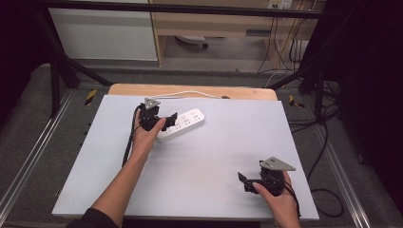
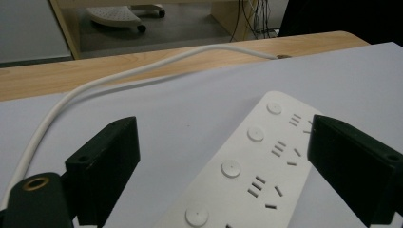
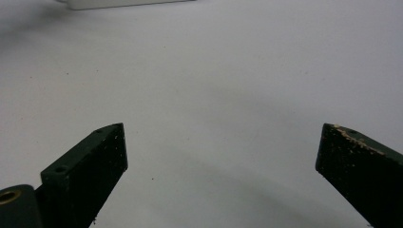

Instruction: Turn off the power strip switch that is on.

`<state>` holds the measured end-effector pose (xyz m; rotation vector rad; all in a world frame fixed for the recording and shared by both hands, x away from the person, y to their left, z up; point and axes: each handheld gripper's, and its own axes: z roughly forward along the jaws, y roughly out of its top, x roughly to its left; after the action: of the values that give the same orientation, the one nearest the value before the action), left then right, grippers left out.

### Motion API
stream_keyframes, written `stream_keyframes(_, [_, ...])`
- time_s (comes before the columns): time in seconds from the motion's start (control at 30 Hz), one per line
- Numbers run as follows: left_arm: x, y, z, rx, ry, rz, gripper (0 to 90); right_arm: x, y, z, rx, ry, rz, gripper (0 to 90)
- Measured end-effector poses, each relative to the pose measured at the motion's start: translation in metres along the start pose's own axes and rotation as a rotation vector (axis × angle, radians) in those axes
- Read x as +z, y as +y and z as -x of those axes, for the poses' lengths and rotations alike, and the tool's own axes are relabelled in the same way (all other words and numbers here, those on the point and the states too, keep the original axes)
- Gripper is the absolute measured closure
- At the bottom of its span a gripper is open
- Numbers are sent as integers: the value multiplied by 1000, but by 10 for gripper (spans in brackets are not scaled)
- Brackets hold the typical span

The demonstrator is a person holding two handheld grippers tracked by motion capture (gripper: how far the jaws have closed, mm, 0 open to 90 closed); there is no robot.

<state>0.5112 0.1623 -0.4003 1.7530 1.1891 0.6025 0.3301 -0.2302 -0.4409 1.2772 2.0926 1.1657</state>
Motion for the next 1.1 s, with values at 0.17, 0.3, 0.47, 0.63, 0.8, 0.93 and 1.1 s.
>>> stream_keyframes(0.17, [-9, 2, 2, 14, -7, -10, 94, 0, 0, 0, -3, -1, -1, 39])
stream_keyframes(0.3, [-18, 3, 3, 22, -27, -13, 93, 1, 0, 0, -2, -1, 0, 37])
stream_keyframes(0.47, [-33, 4, -4, -38, -57, -8, 97, 1, 0, 0, -5, -2, 1, 36])
stream_keyframes(0.63, [-50, 3, -9, -8, -58, 3, 92, 1, 0, 0, -1, -1, -1, 36])
stream_keyframes(0.8, [-68, -6, -13, 3, -68, 6, 91, 2, 0, -1, 0, 1, -2, 36])
stream_keyframes(0.93, [-83, -15, -16, 13, -72, 2, 91, 2, 1, -1, 2, 3, -4, 36])
stream_keyframes(1.1, [-101, -23, -16, 10, -85, 18, 91, 3, 1, -2, -7, 0, -3, 36])
